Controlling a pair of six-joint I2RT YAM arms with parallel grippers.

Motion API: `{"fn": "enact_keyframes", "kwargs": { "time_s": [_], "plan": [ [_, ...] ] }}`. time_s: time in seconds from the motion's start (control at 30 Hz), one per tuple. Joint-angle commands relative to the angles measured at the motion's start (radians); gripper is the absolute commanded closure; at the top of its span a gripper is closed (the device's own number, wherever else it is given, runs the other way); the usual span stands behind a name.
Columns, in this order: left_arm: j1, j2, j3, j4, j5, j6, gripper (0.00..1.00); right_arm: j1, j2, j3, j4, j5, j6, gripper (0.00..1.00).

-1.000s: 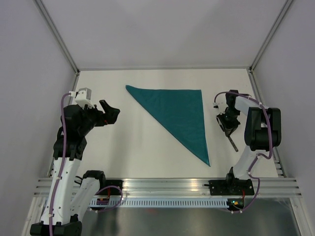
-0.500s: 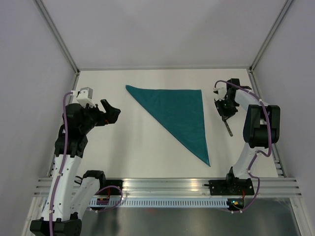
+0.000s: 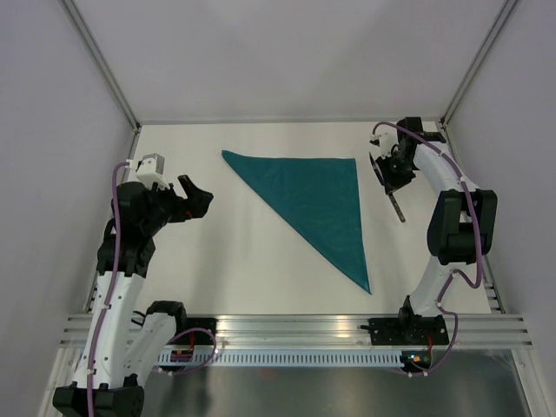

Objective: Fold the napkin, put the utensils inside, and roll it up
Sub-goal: Place the utensil onto the napkin

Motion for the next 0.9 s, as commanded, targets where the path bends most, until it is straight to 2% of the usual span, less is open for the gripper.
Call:
{"fn": "enact_keyframes", "kwargs": {
  "time_s": [0.0,0.23,0.6,0.87],
  "plan": [
    [0.007,0.001,-0.004,0.006,0.025,0.018,0.00,0.048,-0.042,0.082,-0.103,-0.023,-0.013,1.00],
    [0.007,0.002,-0.004,0.006,0.018,0.018,0.00,0.192,0.001,0.168,-0.151,-0.045,0.068,1.00],
    [0.007,0.013,-0.007,0.005,0.001,0.021,0.00,0.479,0.216,0.341,-0.160,-0.083,0.207,0.99],
    [0.007,0.027,-0.005,0.002,-0.007,0.021,0.00,0.574,0.351,0.444,-0.155,-0.099,0.253,1.00]
  ]
}}
